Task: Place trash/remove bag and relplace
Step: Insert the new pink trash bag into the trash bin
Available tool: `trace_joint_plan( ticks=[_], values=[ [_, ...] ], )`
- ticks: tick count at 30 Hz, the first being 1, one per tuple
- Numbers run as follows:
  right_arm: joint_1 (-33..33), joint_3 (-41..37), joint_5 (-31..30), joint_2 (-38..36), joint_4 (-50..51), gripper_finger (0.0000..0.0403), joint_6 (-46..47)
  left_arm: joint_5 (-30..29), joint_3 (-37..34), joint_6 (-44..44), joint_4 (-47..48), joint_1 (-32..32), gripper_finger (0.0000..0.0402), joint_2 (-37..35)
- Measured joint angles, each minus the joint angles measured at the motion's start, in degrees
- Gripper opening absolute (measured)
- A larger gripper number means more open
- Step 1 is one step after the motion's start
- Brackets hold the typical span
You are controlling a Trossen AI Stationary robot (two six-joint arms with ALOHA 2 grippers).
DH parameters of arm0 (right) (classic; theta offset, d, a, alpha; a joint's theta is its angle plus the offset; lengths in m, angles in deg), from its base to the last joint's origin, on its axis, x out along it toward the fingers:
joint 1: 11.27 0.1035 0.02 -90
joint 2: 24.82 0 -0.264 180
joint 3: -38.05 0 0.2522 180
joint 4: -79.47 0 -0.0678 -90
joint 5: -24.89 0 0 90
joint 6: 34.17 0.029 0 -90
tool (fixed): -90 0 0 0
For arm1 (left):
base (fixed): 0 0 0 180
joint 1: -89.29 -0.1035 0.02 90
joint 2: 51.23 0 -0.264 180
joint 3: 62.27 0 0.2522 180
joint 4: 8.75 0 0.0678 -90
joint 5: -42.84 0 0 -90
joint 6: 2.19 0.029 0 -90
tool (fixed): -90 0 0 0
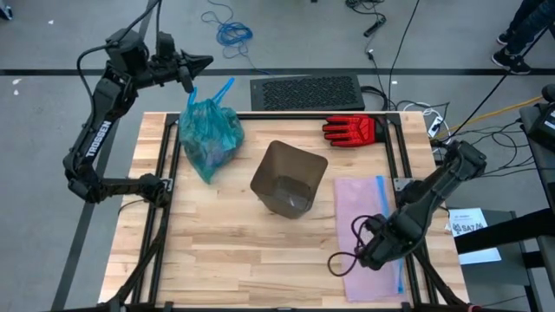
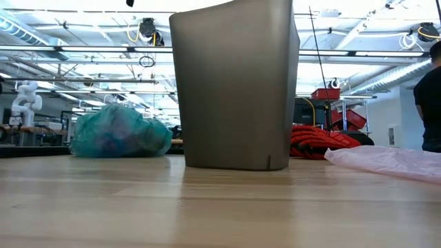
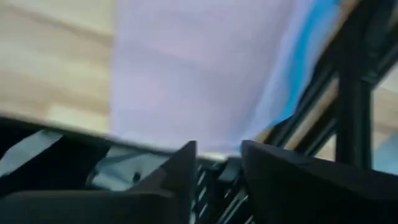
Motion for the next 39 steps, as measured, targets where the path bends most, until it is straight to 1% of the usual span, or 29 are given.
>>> trace_joint_plan(
  ticks=[4, 6, 8, 11, 14, 18, 22, 24, 26, 27, 29, 30, 31, 34, 39],
  values=[
    [1.0, -5.2, 0.2, 0.0, 0.0, 0.0204, 3.2, 0.0, 0.0, -0.1, 0.0, 0.0, 0.0000, 0.0],
    [1.0, -7.8, 0.2, 0.0, -0.1, 0.0232, 3.4, 0.0, 0.0, -0.1, 0.0, 0.0, 0.0000, 0.0],
    [1.0, -10.2, 0.2, 0.0, -0.1, 0.0251, 3.5, 0.0, 0.0, -0.1, 0.0, 0.0, 0.0000, 0.0],
    [1.0, -13.7, 0.3, 0.0, -1.1, 0.0263, 4.6, 0.0, 0.0, -0.2, 0.0, 0.0, 0.0000, 0.0],
    [1.2, -17.5, 0.7, 0.0, -3.7, 0.0262, 6.2, 0.0, 0.0, -0.2, 0.1, 0.0, 0.0000, 0.0],
    [1.2, -23.2, 1.7, 0.0, -11.5, 0.0250, 7.9, 0.0, 0.0, -0.2, 0.2, 0.0, 0.0000, 0.0],
    [1.2, -28.4, 1.6, 0.0, -20.8, 0.0228, 11.2, 0.0, 0.0, -0.2, 0.2, 0.0, 0.0000, 0.0],
    [1.2, -29.6, 1.0, 0.0, -23.8, 0.0201, 13.0, 0.0, 0.0, -0.2, 0.2, 0.0, 0.0000, 0.0],
    [1.2, -29.5, -0.9, 0.0, -25.4, 0.0154, 13.5, 0.0, 0.0, -0.2, 0.2, 0.0, 0.0000, 0.0],
    [1.2, -28.9, -2.1, 0.0, -25.8, 0.0123, 13.5, 0.0, 0.0, -0.2, 0.2, 0.0, 0.0000, 0.0],
    [1.2, -27.3, -4.5, 0.0, -26.1, 0.0049, 13.1, 0.0, 0.0, -0.2, 0.2, 0.0, 0.0000, 0.0],
    [1.2, -26.2, -5.9, 0.0, -26.2, 0.0026, 12.6, 0.0, 0.0, -0.2, 0.2, 0.0, 0.0000, 0.0],
    [1.1, -24.9, -7.3, 0.0, -26.2, 0.0016, 12.3, 0.0, 0.0, -0.2, 0.2, 0.0, 0.0000, 0.0],
    [0.6, -19.8, -12.3, 0.0, -24.9, 0.0007, 11.7, 0.0, 0.0, -0.1, 0.2, 0.0, 0.0000, 0.0],
    [-1.4, -7.3, -27.7, 0.0, -18.2, 0.0001, 6.2, 0.0, 0.0, 0.3, 0.2, 0.0, 0.0000, 0.0]
  ],
)
